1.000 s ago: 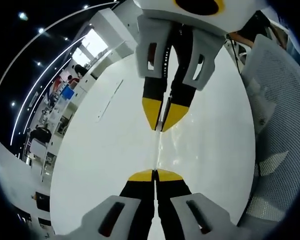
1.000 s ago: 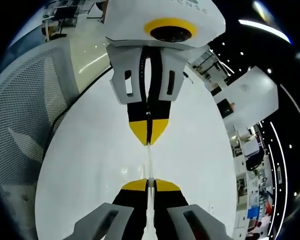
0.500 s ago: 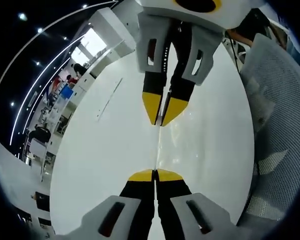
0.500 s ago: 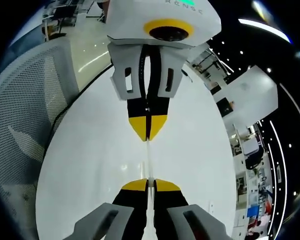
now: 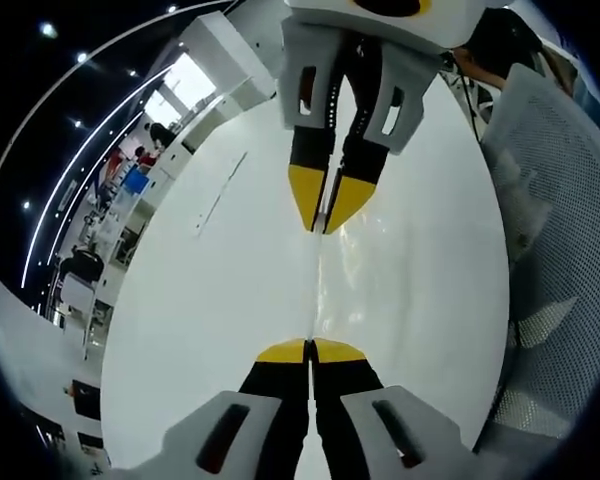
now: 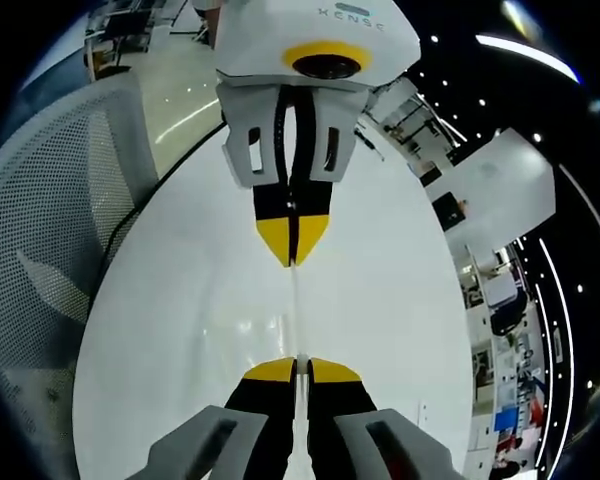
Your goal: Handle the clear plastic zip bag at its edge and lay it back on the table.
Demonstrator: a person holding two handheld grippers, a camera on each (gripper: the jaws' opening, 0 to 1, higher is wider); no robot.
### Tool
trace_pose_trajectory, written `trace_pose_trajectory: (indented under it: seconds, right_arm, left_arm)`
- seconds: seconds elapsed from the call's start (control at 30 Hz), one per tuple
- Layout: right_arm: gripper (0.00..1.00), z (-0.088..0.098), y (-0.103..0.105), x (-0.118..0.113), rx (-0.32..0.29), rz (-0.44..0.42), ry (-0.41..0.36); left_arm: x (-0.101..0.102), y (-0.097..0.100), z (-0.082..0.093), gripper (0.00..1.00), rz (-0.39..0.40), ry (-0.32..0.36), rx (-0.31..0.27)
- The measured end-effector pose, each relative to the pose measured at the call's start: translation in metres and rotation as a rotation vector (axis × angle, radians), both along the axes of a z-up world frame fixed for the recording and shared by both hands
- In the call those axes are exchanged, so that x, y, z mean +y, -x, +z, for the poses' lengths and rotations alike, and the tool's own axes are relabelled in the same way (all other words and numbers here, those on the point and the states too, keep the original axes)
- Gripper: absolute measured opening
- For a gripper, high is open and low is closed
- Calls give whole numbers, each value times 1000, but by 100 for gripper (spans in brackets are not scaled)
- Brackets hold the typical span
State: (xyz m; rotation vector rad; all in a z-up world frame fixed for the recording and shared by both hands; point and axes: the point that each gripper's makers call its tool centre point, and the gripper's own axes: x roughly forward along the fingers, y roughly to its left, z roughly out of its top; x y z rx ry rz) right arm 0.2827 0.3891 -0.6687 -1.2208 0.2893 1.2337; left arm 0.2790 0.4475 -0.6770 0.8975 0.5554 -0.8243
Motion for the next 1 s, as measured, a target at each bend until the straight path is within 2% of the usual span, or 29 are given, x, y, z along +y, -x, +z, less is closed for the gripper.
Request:
trace_pose_trajectory:
  seconds: [0.1,0.3,0.43,0.5,1.0]
  right_arm:
    - [0,4,-2,-1,-6,-8,-2]
    - [0,6,0,-1,-6,-13,-13]
    - [0,5,5,3,-5,-3,-14]
    - [0,4,6,5,-6,3,-12]
    - [0,2,8,7,0,9,-10]
  left_arm:
    - [-1,-3,3,0,-11,7,-28]
    - [-4,-1,6,0,-8,31,-34]
    - [-8,-1,9,5,-12,42,-42]
    - [-9,-1,8,0,-17,32,-46]
    - [-4,1,1,0,-2,-5,-21]
